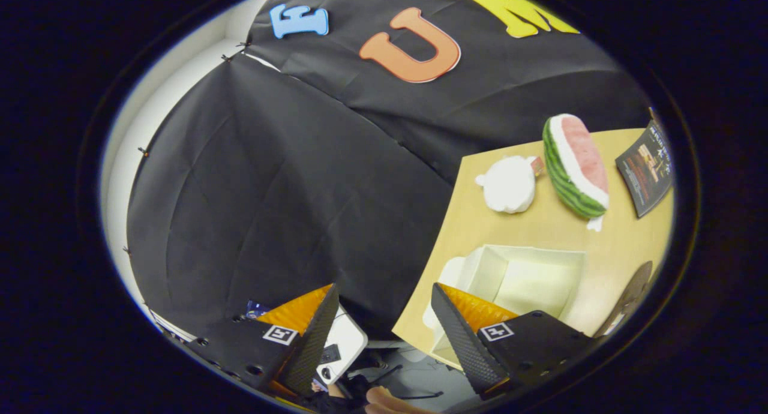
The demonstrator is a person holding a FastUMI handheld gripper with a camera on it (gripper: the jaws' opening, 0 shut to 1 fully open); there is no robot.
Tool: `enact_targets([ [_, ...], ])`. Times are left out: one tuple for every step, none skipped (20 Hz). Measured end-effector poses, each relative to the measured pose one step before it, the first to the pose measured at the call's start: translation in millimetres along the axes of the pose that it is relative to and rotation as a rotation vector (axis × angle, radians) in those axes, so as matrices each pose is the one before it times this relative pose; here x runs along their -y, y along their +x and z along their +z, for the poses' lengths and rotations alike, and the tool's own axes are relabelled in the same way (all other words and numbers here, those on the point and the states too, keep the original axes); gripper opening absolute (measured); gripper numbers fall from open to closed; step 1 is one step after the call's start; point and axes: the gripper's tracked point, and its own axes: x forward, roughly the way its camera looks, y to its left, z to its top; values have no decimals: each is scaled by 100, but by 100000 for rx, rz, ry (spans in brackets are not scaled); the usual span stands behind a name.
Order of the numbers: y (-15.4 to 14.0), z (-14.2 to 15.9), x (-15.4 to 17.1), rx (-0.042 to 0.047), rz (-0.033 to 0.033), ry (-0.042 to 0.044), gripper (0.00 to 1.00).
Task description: Open the storage box then place both shoes into the box .Put the left shoe in first, then the right shoe, with the right side of both shoes facing outward in a uniform manner.
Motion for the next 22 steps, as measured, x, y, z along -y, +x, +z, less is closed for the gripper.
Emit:
enact_targets([
  [-1004,-34,1463,777,-2130,-137,94],
  [-1010,-99,1462,731,-2008,298,94],
  [-953,-64,1673,871,-2049,518,94],
  [-897,-71,2111,924,-2878,631,94],
  [-1064,-158,2191,1104,-3033,815,95],
  [-773,-233,2342,715,-3471,921,95],
  [-767,-374,2570,524,-3954,1300,95],
  [-594,-436,2726,191,-4260,1117,95],
  [-542,-529,2824,23,-4348,1195,95],
  [-695,-1219,2507,-457,-4812,1315,95],
  [-123,-921,2918,-1039,-5109,1129,95],
  [143,-1128,3152,-1249,-5736,519,95],
  [365,-1234,3013,-1221,-5281,454,95],
  [827,-1399,2762,-1792,-5523,314,95],
  [771,-1319,2335,-2583,-4175,292,95],
  [771,-1379,1894,-2900,-3793,365,95],
  [810,-1366,1287,-3041,-3286,707,95],
  [517,-990,829,-2614,-2049,479,94],
  [918,-617,589,-2034,-1895,104,94],
  [1059,-562,848,-2323,-3429,-515,92],
  [743,-513,501,-2456,-2683,-785,88],
  [456,-313,106,-1202,-1614,-882,83],
])
